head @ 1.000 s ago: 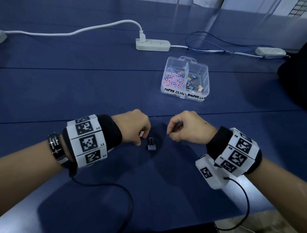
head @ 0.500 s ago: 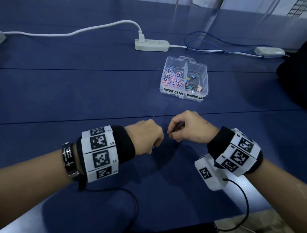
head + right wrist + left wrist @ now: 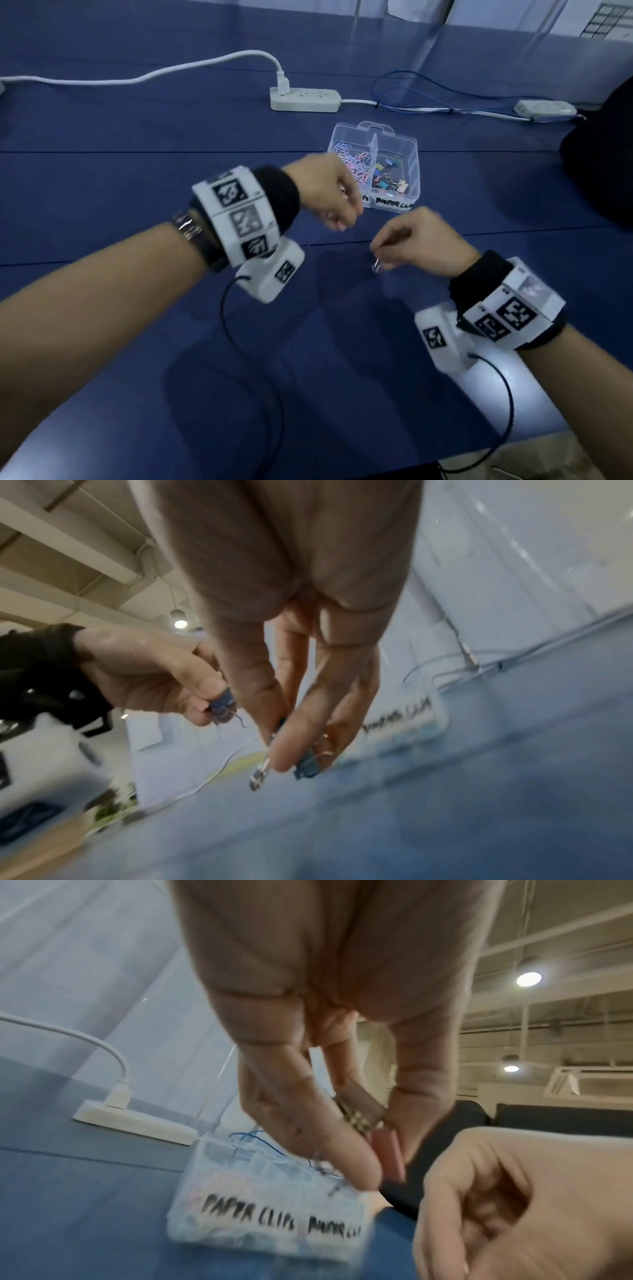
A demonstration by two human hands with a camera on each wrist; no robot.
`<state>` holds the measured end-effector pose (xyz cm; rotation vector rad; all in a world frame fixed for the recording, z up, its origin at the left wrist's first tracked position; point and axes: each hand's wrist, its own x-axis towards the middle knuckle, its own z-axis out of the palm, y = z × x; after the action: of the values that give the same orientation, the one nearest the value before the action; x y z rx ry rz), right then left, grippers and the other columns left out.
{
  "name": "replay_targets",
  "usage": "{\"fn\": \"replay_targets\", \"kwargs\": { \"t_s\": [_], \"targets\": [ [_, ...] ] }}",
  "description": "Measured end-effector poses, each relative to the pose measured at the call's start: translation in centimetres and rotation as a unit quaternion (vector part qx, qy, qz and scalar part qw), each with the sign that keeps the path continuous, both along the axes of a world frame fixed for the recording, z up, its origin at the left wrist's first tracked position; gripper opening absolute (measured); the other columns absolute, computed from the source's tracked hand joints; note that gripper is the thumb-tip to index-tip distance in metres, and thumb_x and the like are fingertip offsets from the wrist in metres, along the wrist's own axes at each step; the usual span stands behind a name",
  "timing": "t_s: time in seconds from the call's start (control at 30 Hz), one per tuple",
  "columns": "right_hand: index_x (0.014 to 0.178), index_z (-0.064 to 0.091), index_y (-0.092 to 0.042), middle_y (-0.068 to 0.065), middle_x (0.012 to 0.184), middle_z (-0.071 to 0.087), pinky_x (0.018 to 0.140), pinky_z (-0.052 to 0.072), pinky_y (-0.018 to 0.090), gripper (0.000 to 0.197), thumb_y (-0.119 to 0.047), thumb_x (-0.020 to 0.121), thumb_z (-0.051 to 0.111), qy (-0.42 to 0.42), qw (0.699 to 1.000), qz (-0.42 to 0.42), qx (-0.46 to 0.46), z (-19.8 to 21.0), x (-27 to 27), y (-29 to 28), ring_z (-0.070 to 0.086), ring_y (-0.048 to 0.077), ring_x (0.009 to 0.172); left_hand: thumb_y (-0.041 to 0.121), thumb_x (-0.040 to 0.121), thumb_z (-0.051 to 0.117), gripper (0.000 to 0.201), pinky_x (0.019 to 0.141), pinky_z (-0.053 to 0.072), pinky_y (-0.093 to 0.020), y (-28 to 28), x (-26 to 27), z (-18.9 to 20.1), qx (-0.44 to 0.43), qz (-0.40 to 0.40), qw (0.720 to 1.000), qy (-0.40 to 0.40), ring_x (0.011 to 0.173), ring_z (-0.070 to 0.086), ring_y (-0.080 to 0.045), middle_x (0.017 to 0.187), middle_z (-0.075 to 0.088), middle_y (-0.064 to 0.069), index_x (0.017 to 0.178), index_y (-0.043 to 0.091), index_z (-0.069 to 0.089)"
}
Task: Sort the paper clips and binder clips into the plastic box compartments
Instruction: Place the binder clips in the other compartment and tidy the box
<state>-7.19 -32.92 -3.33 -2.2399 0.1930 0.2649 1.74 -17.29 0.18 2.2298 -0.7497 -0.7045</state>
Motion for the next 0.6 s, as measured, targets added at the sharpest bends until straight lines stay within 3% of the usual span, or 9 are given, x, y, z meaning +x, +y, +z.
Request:
{"fn": "replay_targets", "kwargs": {
  "t_s": [0.07, 0.13, 0.2, 0.27, 0.37, 0.43, 0.5, 0.53, 0.6],
  "targets": [
    [0.063, 0.065, -0.016, -0.002, 0.053, 0.064, 0.059, 0.056, 0.018, 0.027, 0.010, 0.073, 0.065, -0.064, 0.996, -0.058, -0.003, 1.2, 1.4, -1.8, 0.061, 0.008, 0.046, -0.003, 0.071, 0.067, 0.026, 0.048, 0.052, -0.010, -2.2, 1.5, 0.6, -0.053, 0.046, 0.998, -0.003, 0.035, 0.054, 0.003, 0.038, 0.059, 0.009, 0.060, 0.020, 0.064],
    [0.070, 0.068, -0.010, 0.002, 0.060, 0.062, 0.058, 0.056, 0.017, 0.020, 0.009, 0.073, 0.066, -0.132, 0.985, -0.111, -0.009, 2.3, 3.4, -3.4, 0.059, 0.003, 0.044, -0.002, 0.071, 0.067, 0.026, 0.051, 0.055, -0.013, -4.5, 2.8, 0.8, -0.103, 0.100, 0.990, -0.008, 0.037, 0.055, 0.003, 0.041, 0.059, 0.011, 0.058, 0.020, 0.063],
    [0.083, 0.068, 0.000, 0.003, 0.063, 0.060, 0.054, 0.055, 0.014, 0.014, 0.010, 0.074, 0.065, -0.181, 0.971, -0.154, 0.003, 2.9, 5.4, -4.5, 0.057, 0.000, 0.040, -0.003, 0.074, 0.065, 0.025, 0.057, 0.059, -0.020, -6.6, 3.8, 0.4, -0.148, 0.156, 0.976, 0.023, 0.049, 0.061, -0.007, 0.055, 0.061, 0.002, 0.058, 0.016, 0.062],
    [0.084, 0.067, 0.002, 0.005, 0.064, 0.058, 0.054, 0.056, 0.016, 0.011, 0.009, 0.075, 0.064, -0.203, 0.960, -0.195, 0.005, 2.7, 7.1, -5.3, 0.056, -0.002, 0.037, -0.003, 0.077, 0.063, 0.022, 0.071, 0.061, -0.034, -8.4, 4.7, -0.4, -0.163, 0.192, 0.967, 0.043, 0.066, 0.066, -0.022, 0.066, 0.063, -0.008, 0.060, 0.011, 0.062],
    [0.084, 0.066, 0.005, 0.003, 0.062, 0.055, 0.050, 0.054, 0.013, 0.009, 0.010, 0.077, 0.062, -0.202, 0.949, -0.241, 0.011, 1.7, 8.9, -5.8, 0.054, -0.003, 0.034, 0.000, 0.082, 0.058, 0.018, 0.083, 0.057, -0.041, -10.4, 5.7, -1.7, -0.164, 0.196, 0.963, 0.089, 0.080, 0.066, -0.027, 0.071, 0.063, -0.014, 0.066, 0.006, 0.060],
    [0.087, 0.066, 0.008, 0.001, 0.061, 0.055, 0.047, 0.051, 0.009, 0.012, 0.012, 0.077, 0.060, -0.203, 0.949, -0.241, 0.021, 1.2, 9.5, -5.7, 0.054, -0.005, 0.034, 0.003, 0.087, 0.054, 0.016, 0.071, 0.059, -0.035, -11.0, 5.8, -1.9, -0.150, 0.168, 0.968, 0.114, 0.070, 0.067, -0.026, 0.072, 0.062, -0.015, 0.072, 0.004, 0.060],
    [0.089, 0.067, 0.007, 0.002, 0.064, 0.057, 0.047, 0.049, 0.007, 0.015, 0.013, 0.077, 0.059, -0.209, 0.949, -0.234, 0.020, 0.7, 9.7, -5.8, 0.055, -0.007, 0.037, -0.003, 0.091, 0.044, 0.024, 0.047, 0.055, -0.027, -11.2, 5.6, -1.9, -0.162, 0.139, 0.964, 0.157, 0.051, 0.059, -0.017, 0.069, 0.056, -0.012, 0.071, 0.007, 0.054],
    [0.090, 0.067, 0.006, 0.004, 0.067, 0.059, 0.051, 0.050, 0.008, 0.015, 0.012, 0.077, 0.060, -0.210, 0.950, -0.230, 0.013, 0.5, 9.8, -5.8, 0.057, -0.006, 0.042, -0.006, 0.092, 0.038, 0.028, 0.043, 0.053, -0.025, -11.1, 5.4, -1.7, -0.161, 0.126, 0.963, 0.173, 0.051, 0.056, -0.015, 0.069, 0.052, -0.010, 0.071, 0.009, 0.051],
    [0.088, 0.068, 0.004, 0.010, 0.078, 0.063, 0.070, 0.057, 0.024, 0.014, 0.008, 0.077, 0.062, -0.204, 0.953, -0.223, 0.009, 0.1, 9.8, -5.9, 0.063, 0.007, 0.063, -0.009, 0.092, 0.034, 0.025, 0.046, 0.054, -0.025, -10.7, 5.4, -1.6, -0.148, 0.092, 0.966, 0.189, 0.060, 0.053, -0.016, 0.073, 0.049, -0.008, 0.087, 0.010, 0.048]
  ]
}}
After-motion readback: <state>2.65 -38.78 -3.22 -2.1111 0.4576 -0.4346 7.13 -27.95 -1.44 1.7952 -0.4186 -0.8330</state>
